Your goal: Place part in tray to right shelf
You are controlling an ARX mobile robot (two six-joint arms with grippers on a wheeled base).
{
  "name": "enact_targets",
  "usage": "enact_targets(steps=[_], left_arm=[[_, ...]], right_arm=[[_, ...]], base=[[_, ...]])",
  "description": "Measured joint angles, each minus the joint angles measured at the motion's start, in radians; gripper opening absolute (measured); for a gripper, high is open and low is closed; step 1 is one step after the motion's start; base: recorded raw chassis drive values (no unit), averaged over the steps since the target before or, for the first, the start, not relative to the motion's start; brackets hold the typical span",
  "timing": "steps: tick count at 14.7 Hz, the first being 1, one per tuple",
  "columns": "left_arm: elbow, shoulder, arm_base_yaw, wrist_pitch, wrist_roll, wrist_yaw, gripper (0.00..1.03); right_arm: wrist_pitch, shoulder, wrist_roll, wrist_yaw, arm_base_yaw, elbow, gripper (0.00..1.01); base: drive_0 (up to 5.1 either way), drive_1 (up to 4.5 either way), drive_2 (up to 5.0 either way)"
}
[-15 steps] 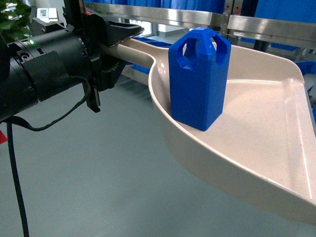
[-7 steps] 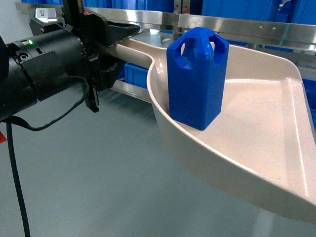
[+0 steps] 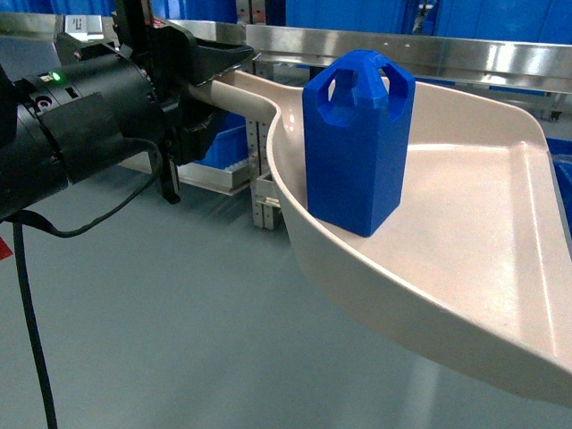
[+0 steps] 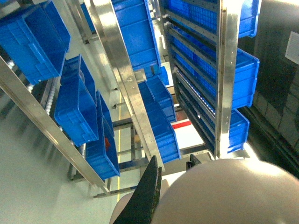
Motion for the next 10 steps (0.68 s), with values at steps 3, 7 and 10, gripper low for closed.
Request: enact_targets(steps=[3,7,10], left_arm=[[0.0,0.0,0.001,0.0,0.0,0.0,0.13],[0.0,0.0,0.0,0.0,0.0,0.0,0.13],[0.0,0.0,0.001,0.0,0.0,-0.001,0.13]], right_arm=[[0.0,0.0,0.0,0.0,0.0,0.0,0.98],[0.0,0.0,0.0,0.0,0.0,0.0,0.98],[0.0,0.0,0.0,0.0,0.0,0.0,0.98]], base=[[-1.8,-1.82,-1.8],[-1.6,-1.59,-1.6],[-1.6,-1.64,-1.6]])
